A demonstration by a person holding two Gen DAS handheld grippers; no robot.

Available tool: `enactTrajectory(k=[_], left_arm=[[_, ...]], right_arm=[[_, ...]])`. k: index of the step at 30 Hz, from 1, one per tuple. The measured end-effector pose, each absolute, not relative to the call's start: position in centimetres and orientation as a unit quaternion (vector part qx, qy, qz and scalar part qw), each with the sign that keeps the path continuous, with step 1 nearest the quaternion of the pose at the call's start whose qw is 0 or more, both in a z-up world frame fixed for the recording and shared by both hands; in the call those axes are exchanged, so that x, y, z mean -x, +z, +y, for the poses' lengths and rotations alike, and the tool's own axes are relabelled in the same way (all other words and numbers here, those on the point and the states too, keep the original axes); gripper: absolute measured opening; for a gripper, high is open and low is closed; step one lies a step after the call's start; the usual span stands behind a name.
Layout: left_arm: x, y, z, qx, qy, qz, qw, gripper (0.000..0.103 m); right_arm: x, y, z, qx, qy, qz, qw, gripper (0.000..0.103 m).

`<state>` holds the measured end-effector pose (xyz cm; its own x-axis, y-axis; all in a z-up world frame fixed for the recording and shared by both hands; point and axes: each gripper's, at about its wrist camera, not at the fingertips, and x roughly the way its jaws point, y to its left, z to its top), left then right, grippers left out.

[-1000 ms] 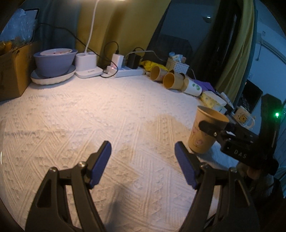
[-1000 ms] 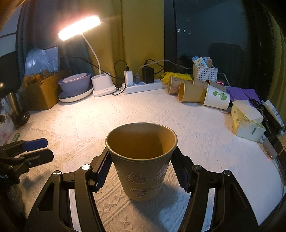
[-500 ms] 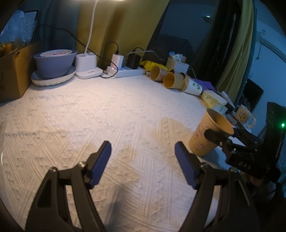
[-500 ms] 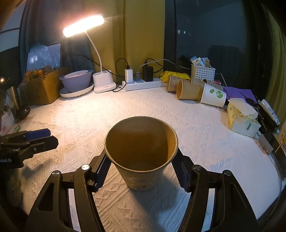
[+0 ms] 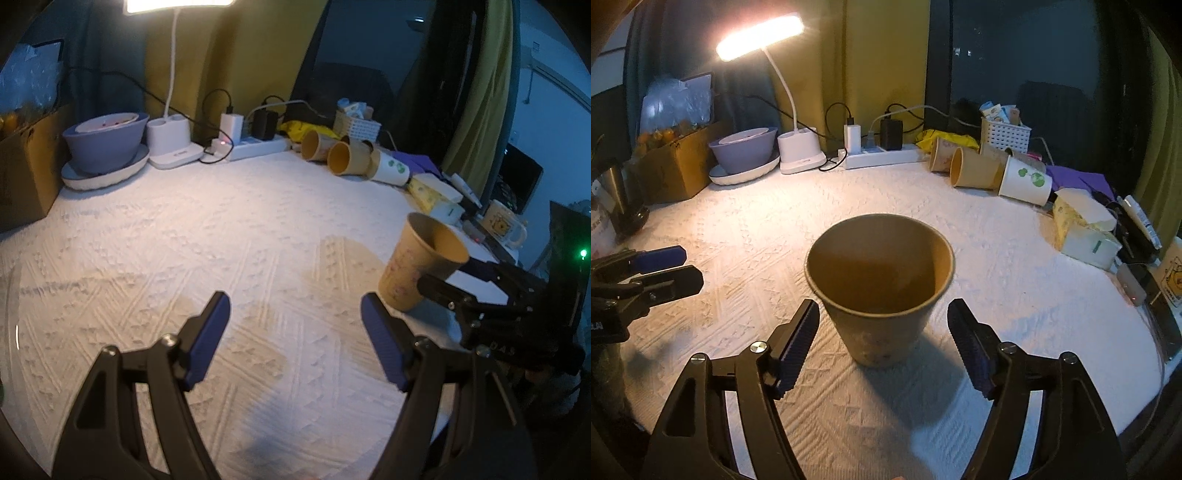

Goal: Flip cup upright

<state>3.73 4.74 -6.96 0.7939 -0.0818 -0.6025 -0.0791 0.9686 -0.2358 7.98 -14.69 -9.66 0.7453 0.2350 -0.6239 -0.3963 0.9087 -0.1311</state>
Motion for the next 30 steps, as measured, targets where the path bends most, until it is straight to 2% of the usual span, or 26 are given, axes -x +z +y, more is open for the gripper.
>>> enactTrajectory(k=[12, 14, 16, 30], left_arm=[[-2.1, -5.6, 2.4, 0.114, -0.028, 0.324, 0.939, 0.078], [-1.9, -5.5, 1.9, 0.110, -0.031, 0.324, 0.939, 0.087], [-1.5, -5.2, 1.3, 0.107, -0.035, 0.323, 0.940, 0.091], [0.1, -2.6, -0.1, 0.086, -0.036, 0.279, 0.956, 0.092]], right_arm=[[-4.9, -7.3, -16.7, 0.135, 0.141, 0.317, 0.928, 0.075], [-4.3, -7.0, -16.9, 0.130, 0.139, 0.316, 0.930, 0.075], [-3.7, -6.7, -17.0, 0.127, 0.140, 0.316, 0.930, 0.075], [-0.9, -3.5, -17.0, 0.124, 0.146, 0.287, 0.939, 0.075]])
